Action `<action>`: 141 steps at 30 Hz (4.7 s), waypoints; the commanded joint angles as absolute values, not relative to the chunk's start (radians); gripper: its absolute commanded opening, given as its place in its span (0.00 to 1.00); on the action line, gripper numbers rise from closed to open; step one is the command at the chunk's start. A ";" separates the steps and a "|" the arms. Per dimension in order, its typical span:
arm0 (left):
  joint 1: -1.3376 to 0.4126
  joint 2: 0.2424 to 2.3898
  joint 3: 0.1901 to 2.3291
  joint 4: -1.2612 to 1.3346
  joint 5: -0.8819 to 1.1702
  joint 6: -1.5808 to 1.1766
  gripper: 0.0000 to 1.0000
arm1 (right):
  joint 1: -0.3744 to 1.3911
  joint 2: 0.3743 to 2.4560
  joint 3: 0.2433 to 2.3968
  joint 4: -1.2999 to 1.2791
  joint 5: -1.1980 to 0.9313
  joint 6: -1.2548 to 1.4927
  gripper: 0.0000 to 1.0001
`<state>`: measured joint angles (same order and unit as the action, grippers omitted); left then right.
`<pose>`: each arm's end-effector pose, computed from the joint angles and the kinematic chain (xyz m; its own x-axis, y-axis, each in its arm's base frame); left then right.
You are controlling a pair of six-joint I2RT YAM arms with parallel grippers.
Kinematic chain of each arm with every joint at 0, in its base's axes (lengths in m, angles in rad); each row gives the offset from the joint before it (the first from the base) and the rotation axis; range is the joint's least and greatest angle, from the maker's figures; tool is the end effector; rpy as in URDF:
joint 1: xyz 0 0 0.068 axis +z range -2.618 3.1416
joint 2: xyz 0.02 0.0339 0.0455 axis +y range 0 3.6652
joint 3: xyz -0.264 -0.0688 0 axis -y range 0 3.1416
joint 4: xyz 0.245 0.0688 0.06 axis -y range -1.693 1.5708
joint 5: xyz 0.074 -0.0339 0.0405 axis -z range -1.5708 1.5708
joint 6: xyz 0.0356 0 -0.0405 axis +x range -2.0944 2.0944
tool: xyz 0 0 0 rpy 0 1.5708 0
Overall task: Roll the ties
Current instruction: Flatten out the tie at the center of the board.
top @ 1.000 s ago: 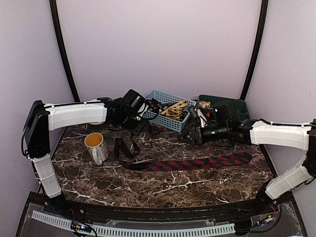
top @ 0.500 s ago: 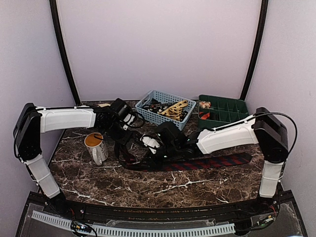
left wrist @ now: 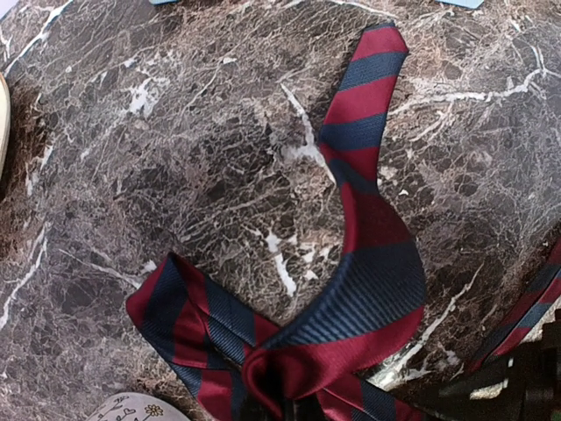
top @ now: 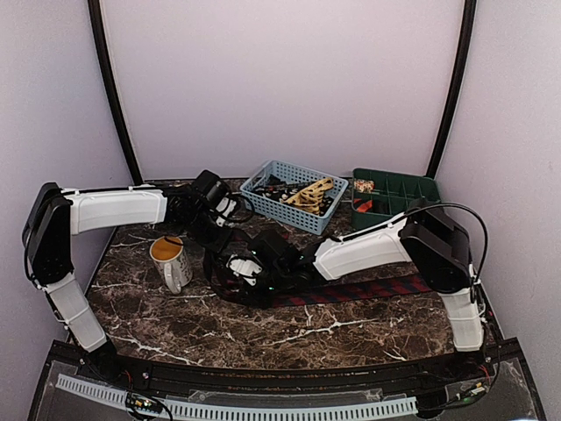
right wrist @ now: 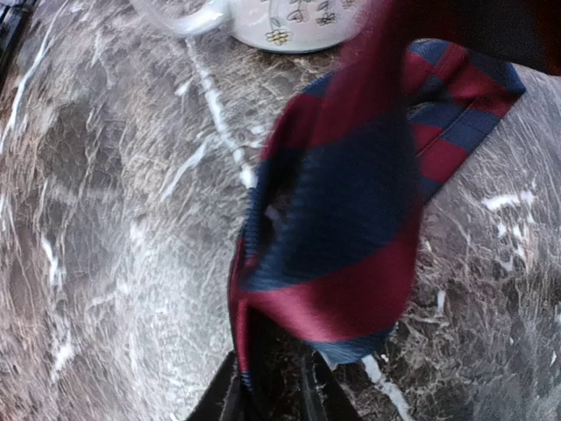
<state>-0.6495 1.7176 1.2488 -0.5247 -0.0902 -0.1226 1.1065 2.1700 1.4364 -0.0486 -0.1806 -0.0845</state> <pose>0.2918 -0.2176 0.2258 -0.7312 0.4023 -0.5509 0.4773 0.8787 0.0082 0.2040 0.4217 0.1352 -0.2354 -0.6555 -0.7175 -0.9599 0.2722 0.0663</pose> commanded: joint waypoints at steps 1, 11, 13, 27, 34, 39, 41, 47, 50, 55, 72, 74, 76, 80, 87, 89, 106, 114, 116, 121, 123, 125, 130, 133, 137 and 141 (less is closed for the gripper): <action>-0.646 1.702 1.294 -0.542 -0.082 -0.080 0.00 | 1.132 2.126 1.449 -0.060 -0.132 -0.135 0.05; -0.649 1.622 1.307 -0.676 0.076 0.128 0.06 | 1.140 1.709 1.207 0.104 -0.050 -0.163 0.00; -0.666 1.575 1.290 -0.721 0.181 0.193 0.07 | 1.140 1.632 1.122 0.159 -0.022 -0.179 0.00; -0.691 1.351 1.221 -0.676 -0.150 0.118 0.52 | 1.132 1.516 0.975 0.239 -0.010 -0.187 0.00; -0.884 1.082 0.970 -0.314 -0.019 0.228 0.55 | 1.082 1.687 1.090 0.229 0.007 -0.077 0.00; -0.888 0.982 0.756 -0.085 0.040 0.148 0.57 | 1.019 1.837 1.205 0.195 0.021 0.017 0.00; -0.888 1.056 0.778 -0.124 0.004 0.119 0.57 | 1.004 1.899 1.244 0.175 0.034 0.048 0.02; -0.888 1.293 0.865 -0.232 0.008 0.080 0.53 | 0.954 1.951 1.333 0.038 0.023 0.149 0.39; -0.888 1.367 0.891 -0.242 0.003 0.069 0.50 | 0.913 1.871 1.272 0.009 -0.048 0.210 0.49; -0.888 1.487 0.947 -0.266 0.059 0.036 0.43 | 0.835 1.689 1.081 -0.013 -0.162 0.312 0.45; -0.880 1.718 1.057 -0.393 0.116 -0.052 0.60 | 0.744 1.705 0.817 -0.084 -0.279 0.428 0.22; -0.872 1.697 1.047 -0.409 0.128 -0.049 0.53 | 0.710 1.717 0.788 -0.079 -0.290 0.441 0.21; -0.857 1.665 1.037 -0.432 0.144 -0.035 0.41 | 0.678 1.721 0.761 -0.081 -0.303 0.448 0.20; -0.827 1.563 1.028 -0.494 0.185 0.045 0.05 | 0.623 1.715 0.734 -0.096 -0.314 0.451 0.19; -0.827 1.353 1.079 -0.671 0.415 0.281 0.00 | 0.520 1.721 0.733 -0.087 -0.335 0.476 0.20; -0.827 1.272 1.093 -0.659 0.506 0.307 0.00 | 0.496 1.722 0.741 -0.080 -0.343 0.483 0.21; -0.851 1.340 1.425 -0.517 0.862 0.368 0.05 | 0.502 1.223 0.733 0.215 -0.719 0.503 0.71; -0.861 1.470 1.475 -0.484 0.974 0.388 0.05 | 0.634 1.151 0.832 0.170 -0.750 0.440 0.71; -0.861 1.479 1.468 -0.460 1.006 0.381 0.05 | 0.668 1.169 0.852 0.166 -0.759 0.428 0.71; -0.864 1.504 1.473 -0.451 1.055 0.378 0.07 | 0.764 1.244 0.918 0.197 -0.822 0.430 0.73; -0.864 1.513 1.478 -0.455 1.037 0.379 0.07 | 0.795 1.272 0.950 0.211 -0.850 0.448 0.73; -0.864 1.517 1.482 -0.462 1.009 0.379 0.07 | 0.822 1.297 0.977 0.212 -0.865 0.464 0.74; -0.864 1.528 1.489 -0.464 0.979 0.368 0.07 | 0.890 1.343 1.030 0.205 -0.847 0.466 0.71; -0.862 1.539 1.506 -0.479 0.973 0.365 0.07 | 0.901 1.362 1.045 0.199 -0.820 0.465 0.44; -0.857 1.527 1.494 -0.474 0.953 0.352 0.06 | 0.898 1.337 1.056 0.118 -0.726 0.415 0.00; -0.842 1.497 1.449 -0.427 0.917 0.315 0.09 | 0.888 1.300 1.040 0.095 -0.673 0.405 0.00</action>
